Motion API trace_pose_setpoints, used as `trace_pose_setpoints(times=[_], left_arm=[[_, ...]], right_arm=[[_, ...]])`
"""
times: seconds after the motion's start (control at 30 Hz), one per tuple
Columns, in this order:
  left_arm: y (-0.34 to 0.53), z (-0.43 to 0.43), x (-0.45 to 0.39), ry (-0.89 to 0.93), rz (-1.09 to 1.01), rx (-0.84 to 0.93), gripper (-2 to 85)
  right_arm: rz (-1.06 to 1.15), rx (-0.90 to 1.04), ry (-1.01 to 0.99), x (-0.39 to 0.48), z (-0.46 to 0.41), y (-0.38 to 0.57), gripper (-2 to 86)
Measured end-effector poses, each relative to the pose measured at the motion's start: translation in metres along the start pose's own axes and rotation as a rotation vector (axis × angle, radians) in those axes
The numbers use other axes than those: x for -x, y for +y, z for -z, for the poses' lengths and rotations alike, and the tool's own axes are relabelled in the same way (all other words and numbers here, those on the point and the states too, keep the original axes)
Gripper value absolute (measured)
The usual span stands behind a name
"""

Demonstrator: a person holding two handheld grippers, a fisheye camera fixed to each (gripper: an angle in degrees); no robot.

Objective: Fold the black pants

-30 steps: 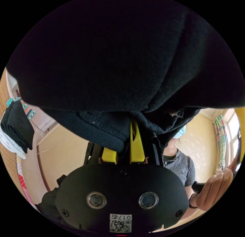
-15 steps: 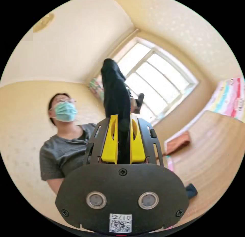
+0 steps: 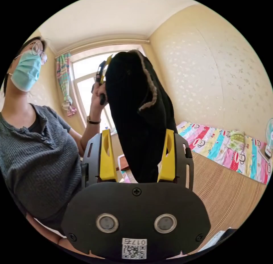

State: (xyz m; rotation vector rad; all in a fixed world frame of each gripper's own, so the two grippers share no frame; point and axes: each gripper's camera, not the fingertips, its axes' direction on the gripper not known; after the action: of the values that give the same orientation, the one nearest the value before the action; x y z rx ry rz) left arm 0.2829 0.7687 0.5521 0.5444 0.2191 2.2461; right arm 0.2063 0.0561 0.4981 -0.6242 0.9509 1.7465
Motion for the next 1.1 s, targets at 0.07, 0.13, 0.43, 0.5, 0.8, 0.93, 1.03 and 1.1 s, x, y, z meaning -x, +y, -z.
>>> trace_pose_setpoints(times=[0.07, 0.13, 0.43, 0.5, 0.8, 0.93, 1.03, 1.1], left_arm=[[0.005, -0.008, -0.004, 0.025, -0.001, 0.031, 6.0], [0.005, -0.010, -0.014, 0.062, -0.046, 0.069, 6.0], [-0.027, 0.032, -0.060, 0.120, -0.224, 0.147, 6.1], [-0.043, 0.049, -0.067, 0.105, -0.290, 0.197, 6.1], [-0.087, 0.101, -0.125, -0.420, -0.381, 0.176, 5.9], [-0.074, 0.107, -0.157, -0.509, -0.470, -0.079, 5.9], [-0.083, 0.106, -0.139, -0.415, -0.455, -0.166, 5.9], [-0.093, 0.104, -0.117, -0.358, -0.444, -0.194, 5.9]], right_arm=[[-0.042, -0.069, 0.025, -0.007, 0.000, 0.008, 18.2], [-0.068, -0.116, -0.001, -0.015, 0.001, 0.011, 15.6], [0.073, -0.278, 0.054, 0.036, 0.061, -0.059, 4.7], [0.171, -0.302, 0.052, 0.063, 0.097, -0.098, 4.2], [0.454, -0.192, 0.177, 0.191, 0.143, -0.203, 3.8], [0.445, -0.246, 0.170, 0.207, 0.167, -0.225, 3.8], [0.402, -0.292, 0.202, 0.199, 0.188, -0.240, 3.8], [0.377, -0.309, 0.212, 0.180, 0.195, -0.246, 3.8]])
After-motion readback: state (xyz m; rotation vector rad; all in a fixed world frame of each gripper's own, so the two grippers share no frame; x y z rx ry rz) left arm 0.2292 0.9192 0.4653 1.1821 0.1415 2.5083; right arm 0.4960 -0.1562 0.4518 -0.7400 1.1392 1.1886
